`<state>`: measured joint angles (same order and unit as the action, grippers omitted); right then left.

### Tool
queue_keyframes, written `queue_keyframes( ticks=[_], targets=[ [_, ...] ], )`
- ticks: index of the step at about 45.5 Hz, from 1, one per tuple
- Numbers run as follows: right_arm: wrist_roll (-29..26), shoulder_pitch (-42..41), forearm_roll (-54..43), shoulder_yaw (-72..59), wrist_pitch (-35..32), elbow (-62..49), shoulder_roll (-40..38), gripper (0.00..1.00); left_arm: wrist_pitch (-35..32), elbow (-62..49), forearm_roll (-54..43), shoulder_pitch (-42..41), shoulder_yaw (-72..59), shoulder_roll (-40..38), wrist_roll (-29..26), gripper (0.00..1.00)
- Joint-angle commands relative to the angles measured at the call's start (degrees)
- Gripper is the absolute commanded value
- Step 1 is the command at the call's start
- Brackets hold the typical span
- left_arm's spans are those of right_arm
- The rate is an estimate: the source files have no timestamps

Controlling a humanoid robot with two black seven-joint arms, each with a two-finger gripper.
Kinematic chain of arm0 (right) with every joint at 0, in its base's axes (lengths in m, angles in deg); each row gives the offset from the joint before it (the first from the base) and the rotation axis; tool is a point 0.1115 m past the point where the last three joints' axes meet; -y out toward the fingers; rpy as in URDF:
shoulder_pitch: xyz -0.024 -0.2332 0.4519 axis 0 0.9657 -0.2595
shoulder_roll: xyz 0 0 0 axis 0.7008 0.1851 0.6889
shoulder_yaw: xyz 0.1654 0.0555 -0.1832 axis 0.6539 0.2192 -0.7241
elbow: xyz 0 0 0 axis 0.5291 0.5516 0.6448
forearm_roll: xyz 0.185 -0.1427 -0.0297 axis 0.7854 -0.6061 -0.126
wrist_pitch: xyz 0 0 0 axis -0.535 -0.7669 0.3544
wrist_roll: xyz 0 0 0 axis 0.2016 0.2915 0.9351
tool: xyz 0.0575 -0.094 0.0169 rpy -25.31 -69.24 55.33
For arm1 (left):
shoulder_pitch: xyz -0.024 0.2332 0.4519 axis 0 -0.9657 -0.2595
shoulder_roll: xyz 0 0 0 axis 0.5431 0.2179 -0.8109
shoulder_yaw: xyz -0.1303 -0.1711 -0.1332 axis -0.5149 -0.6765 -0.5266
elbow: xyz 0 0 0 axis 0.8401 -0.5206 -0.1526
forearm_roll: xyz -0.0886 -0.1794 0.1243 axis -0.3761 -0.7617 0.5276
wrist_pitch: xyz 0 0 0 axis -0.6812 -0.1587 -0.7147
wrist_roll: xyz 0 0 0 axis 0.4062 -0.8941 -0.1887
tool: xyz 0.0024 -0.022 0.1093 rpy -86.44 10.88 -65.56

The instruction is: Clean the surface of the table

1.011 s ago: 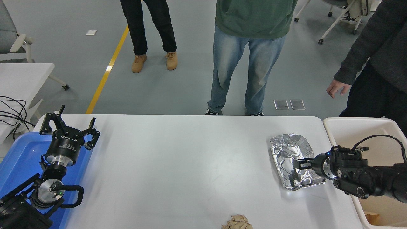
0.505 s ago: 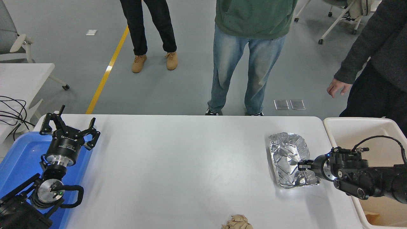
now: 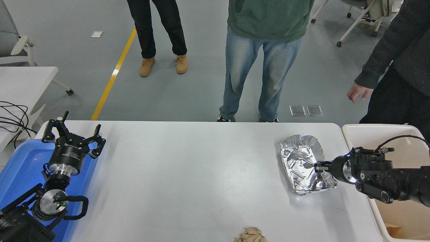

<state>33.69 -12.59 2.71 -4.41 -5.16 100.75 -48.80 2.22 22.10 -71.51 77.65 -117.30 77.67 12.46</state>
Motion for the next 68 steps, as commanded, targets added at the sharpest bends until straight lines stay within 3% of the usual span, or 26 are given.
queue_keyframes(
  ticks=[1,21,43,52,68],
  targets=[
    [1.16,-4.73,-0.21,-0.05,-0.82,7.04,-6.83,0.00,0.00,0.00,0.01,0.02,0.00,0.00,0.00,0.99],
    [2.57,-12.11,-0.65,0.03,-1.00,17.94,-20.01,0.00,0.00,0.00,0.01,0.02,0.00,0.00,0.00,0.99],
    [3.80,-22.22,-0.82,0.47,-7.50,25.94,-35.74,0.00,0.00,0.00,0.01,0.02,0.00,0.00,0.00,0.99],
    [4.76,-22.84,-0.82,1.18,-8.65,27.26,-40.49,0.00,0.00,0.00,0.01,0.02,0.00,0.00,0.00,0.99],
    [5.12,-18.81,-0.12,1.18,-8.03,23.14,-42.16,0.00,0.00,0.00,0.01,0.02,0.00,0.00,0.00,0.99]
  ],
)
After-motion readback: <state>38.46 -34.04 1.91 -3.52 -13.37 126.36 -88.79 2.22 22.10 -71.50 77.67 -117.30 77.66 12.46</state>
